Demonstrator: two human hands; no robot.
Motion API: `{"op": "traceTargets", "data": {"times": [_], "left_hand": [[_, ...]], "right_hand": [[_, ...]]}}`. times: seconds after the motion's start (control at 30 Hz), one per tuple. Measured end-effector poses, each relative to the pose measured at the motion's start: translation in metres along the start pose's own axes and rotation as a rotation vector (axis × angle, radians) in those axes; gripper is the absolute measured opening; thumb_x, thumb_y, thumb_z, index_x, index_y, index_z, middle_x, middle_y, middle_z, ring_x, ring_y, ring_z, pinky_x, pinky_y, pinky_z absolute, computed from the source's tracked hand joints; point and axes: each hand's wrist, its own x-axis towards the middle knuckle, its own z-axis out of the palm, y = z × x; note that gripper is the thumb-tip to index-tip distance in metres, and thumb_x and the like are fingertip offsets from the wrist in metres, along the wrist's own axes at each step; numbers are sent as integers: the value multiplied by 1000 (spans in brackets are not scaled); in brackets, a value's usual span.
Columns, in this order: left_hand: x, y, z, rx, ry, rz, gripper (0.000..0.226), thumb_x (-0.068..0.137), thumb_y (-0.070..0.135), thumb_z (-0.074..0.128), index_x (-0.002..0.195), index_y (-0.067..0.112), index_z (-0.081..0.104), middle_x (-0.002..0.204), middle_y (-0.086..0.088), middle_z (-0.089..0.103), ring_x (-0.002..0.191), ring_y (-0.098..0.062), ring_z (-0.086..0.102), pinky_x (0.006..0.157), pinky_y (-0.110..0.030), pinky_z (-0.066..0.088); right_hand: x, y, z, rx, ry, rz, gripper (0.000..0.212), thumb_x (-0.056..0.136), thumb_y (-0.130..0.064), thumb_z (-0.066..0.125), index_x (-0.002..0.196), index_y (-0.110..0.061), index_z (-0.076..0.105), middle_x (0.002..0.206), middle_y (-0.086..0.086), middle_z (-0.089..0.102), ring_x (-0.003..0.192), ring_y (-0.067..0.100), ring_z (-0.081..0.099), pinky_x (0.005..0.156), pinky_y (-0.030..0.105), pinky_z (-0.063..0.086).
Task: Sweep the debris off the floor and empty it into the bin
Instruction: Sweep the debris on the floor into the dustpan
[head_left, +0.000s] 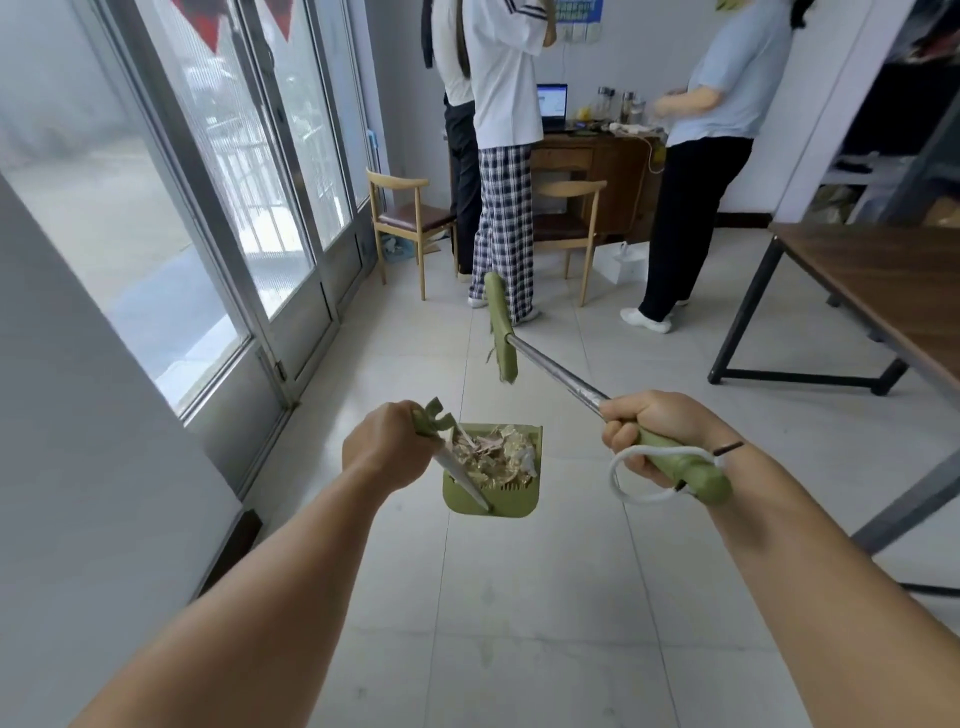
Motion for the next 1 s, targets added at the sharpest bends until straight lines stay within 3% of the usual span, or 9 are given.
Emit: {"op": "traceTargets", "data": {"times": [0.47, 0.8, 1.0], "left_hand": [[153, 80, 37, 2, -37, 111, 18, 81, 34, 68, 98, 29, 69, 83, 2, 66, 74, -23, 63, 54, -25, 41], [305, 138, 58, -10, -135, 275, 21, 81, 34, 70, 101, 27, 69, 87, 2, 67, 79, -23, 64, 63, -29, 50], [375, 184, 79, -8, -190, 362, 19, 80, 30, 70, 100, 26, 70, 86, 2, 66, 80, -23, 63, 67, -31, 53]], "right_hand": [[106, -113, -51, 133, 88, -5, 31, 102, -18, 35, 72, -11, 40, 37, -3, 43, 24, 3, 40, 30, 10, 36], [192, -200, -73, 17, 399, -206, 40, 92, -6, 40, 55, -18, 34, 38, -4, 39, 26, 4, 34, 29, 9, 27], [227, -251, -105, 173, 453, -170, 37, 92, -7, 42, 56, -9, 48, 41, 0, 46, 27, 6, 40, 30, 11, 34]]}}
